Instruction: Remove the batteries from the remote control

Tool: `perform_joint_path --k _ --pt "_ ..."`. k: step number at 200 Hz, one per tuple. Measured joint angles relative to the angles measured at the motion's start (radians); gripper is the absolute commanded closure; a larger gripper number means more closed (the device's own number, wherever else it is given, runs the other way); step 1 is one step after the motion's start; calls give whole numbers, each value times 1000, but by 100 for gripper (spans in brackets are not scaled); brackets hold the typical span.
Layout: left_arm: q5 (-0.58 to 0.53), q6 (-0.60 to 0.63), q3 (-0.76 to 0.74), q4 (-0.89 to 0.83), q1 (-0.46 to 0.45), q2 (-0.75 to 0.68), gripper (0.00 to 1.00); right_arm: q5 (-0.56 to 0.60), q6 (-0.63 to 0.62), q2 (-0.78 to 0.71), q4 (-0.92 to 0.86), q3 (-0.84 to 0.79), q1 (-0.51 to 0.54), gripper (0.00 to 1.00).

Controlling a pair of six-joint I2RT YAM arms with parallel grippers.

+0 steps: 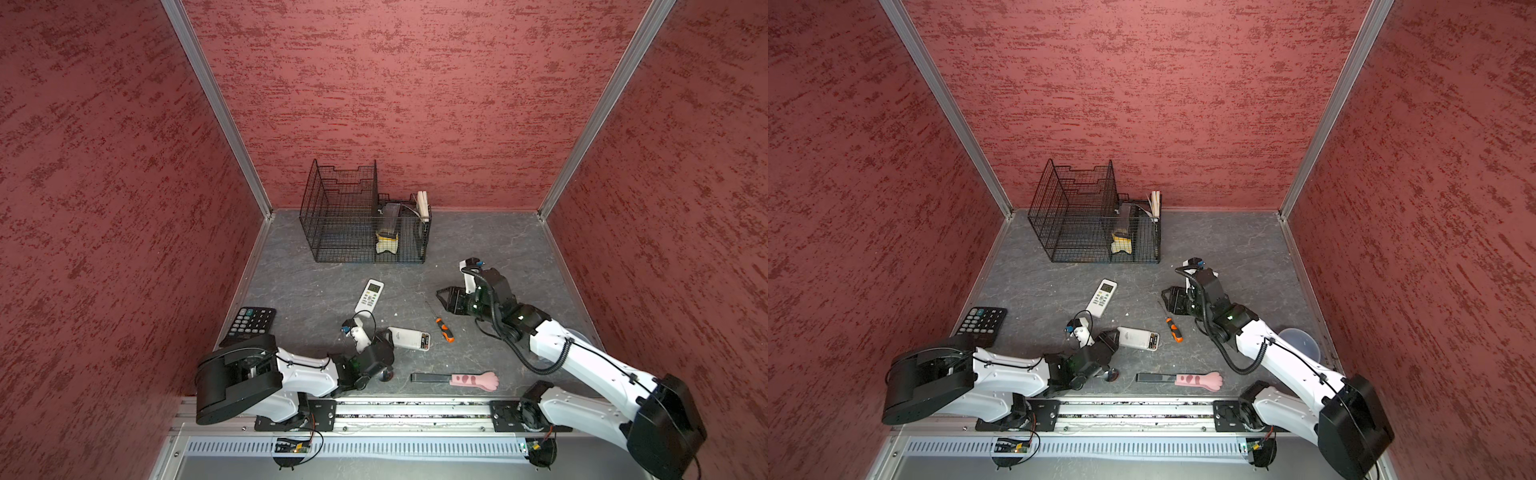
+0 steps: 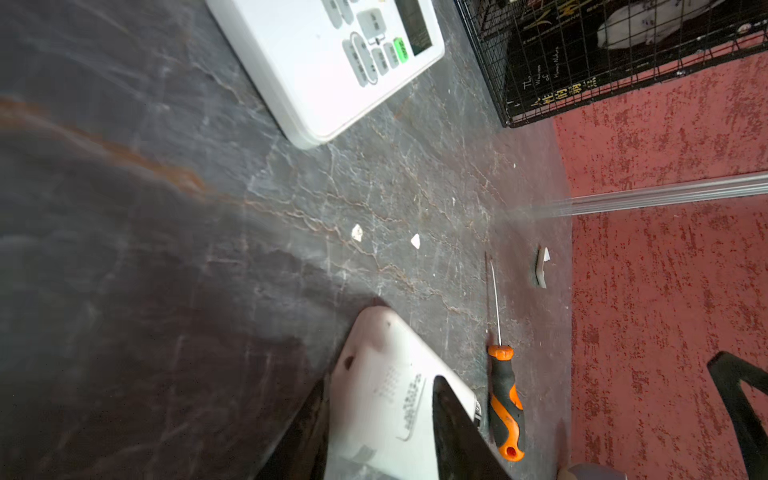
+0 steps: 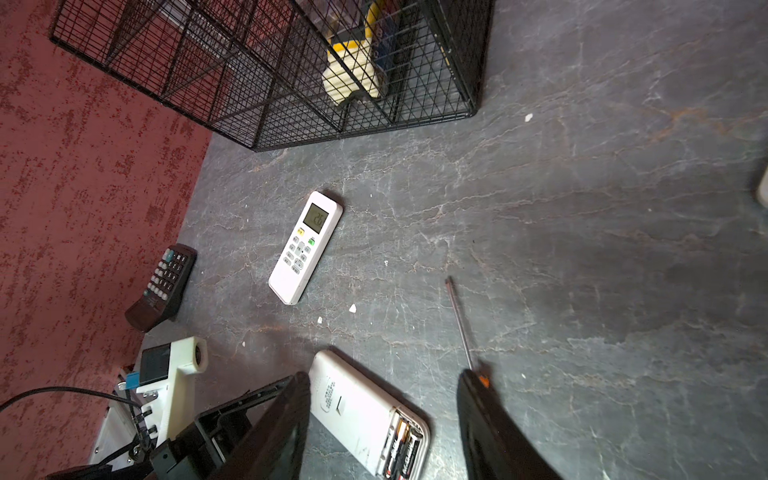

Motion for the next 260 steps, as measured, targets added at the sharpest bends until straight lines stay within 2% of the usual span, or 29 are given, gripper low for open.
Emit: perform_joint_path --k 18,32,42,51,63,80,96,113,135,161,210,260 --pt "-3 -8 -4 -28 -6 -33 59 -3 3 -6 0 -12 0 45" --pt "-6 -12 -4 -56 -9 -71 59 -9 2 -11 -5 -14 1 60" --pt "-9 -17 -5 -80 -9 -103 60 -11 10 -14 -12 -14 8 75" --pt "-11 -19 -5 -117 -9 -143 64 -11 4 -16 -26 -13 16 85" --pt "-13 -18 -3 -181 -5 -211 69 -8 13 -18 -56 -10 36 94" --pt "16 13 0 -267 31 -307 74 1 19 -19 -111 -4 90 100" --pt "78 76 9 -330 112 -388 78 17 36 -19 -167 0 157 100" --pt "188 176 45 -391 247 -437 80 38 68 -19 -222 0 232 100" --pt "323 310 122 -444 378 -436 80 70 121 -16 -271 0 320 100" --pt "471 451 206 -453 474 -381 81 95 178 27 -282 0 395 100" --pt "657 575 247 -409 555 -251 81 100 234 177 -253 0 455 100" --pt "718 600 247 -372 577 -235 81 93 246 263 -198 0 465 100"
